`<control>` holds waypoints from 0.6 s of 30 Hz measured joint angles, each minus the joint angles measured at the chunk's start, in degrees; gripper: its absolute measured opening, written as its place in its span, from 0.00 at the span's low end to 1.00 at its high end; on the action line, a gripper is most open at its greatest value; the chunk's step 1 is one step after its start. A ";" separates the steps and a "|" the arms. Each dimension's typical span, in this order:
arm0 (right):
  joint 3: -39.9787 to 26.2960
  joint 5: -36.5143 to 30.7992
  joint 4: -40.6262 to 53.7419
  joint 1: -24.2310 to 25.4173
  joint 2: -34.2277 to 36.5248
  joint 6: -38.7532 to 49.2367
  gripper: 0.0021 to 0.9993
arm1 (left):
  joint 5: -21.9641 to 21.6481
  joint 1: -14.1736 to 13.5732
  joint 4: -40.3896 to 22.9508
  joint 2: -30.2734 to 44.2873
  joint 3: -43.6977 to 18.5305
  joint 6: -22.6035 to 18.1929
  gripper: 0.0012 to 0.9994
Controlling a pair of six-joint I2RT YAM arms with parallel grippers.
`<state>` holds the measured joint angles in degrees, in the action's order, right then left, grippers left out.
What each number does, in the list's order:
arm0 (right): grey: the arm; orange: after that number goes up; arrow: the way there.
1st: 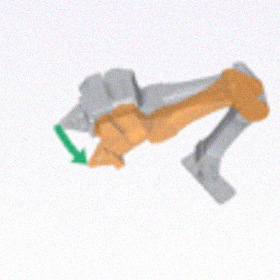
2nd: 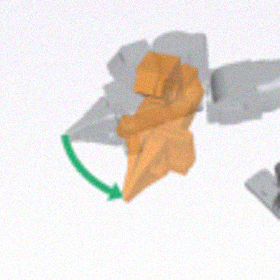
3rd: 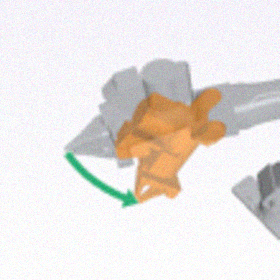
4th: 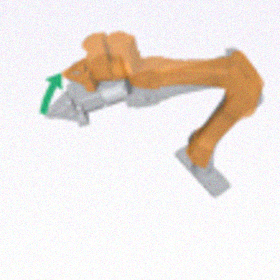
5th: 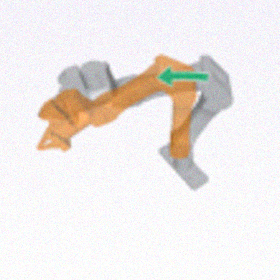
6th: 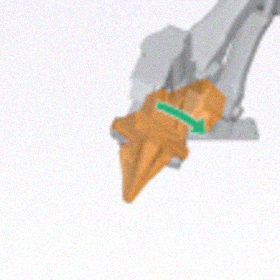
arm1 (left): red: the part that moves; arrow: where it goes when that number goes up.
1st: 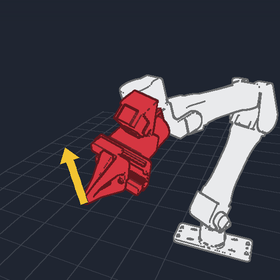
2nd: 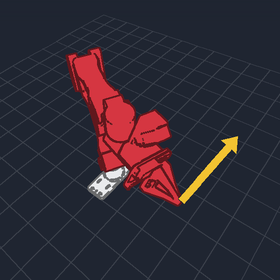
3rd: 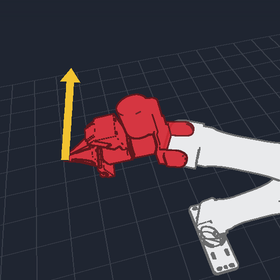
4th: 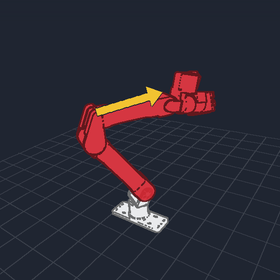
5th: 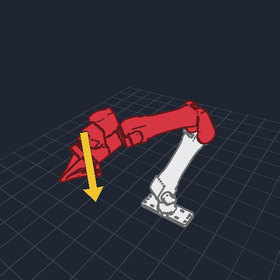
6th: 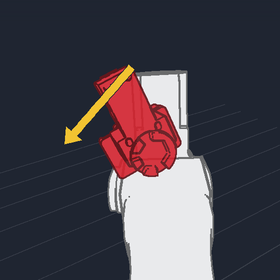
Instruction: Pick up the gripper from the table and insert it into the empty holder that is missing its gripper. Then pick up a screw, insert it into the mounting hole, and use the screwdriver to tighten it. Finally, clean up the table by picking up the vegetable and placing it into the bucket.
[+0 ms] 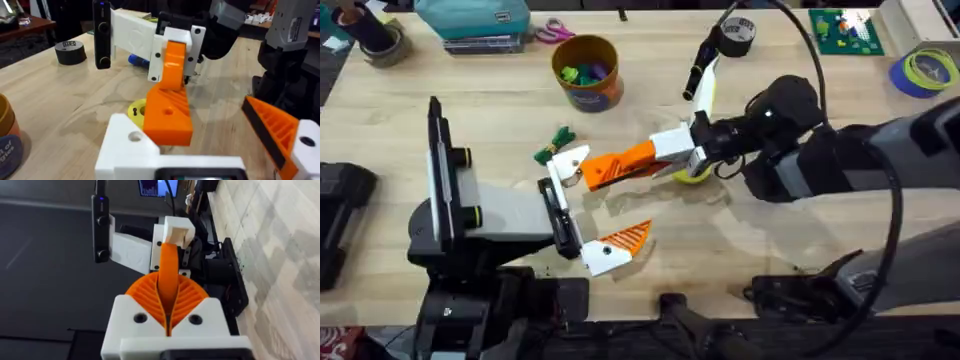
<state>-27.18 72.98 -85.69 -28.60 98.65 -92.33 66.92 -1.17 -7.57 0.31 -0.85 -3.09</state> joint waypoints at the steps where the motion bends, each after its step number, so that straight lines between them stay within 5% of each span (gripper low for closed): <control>1: 0.00 0.01 0.00 0.00 0.00 0.01 0.01 | 0.00 0.00 0.00 0.00 0.01 0.00 0.99; 18: 0.02 0.01 0.00 0.00 0.00 2.46 0.01 | 0.00 0.00 0.00 -0.01 0.01 0.00 0.99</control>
<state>-27.16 72.99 -85.69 -28.60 98.65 -89.87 66.92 -1.17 -7.57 0.30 -0.84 -3.09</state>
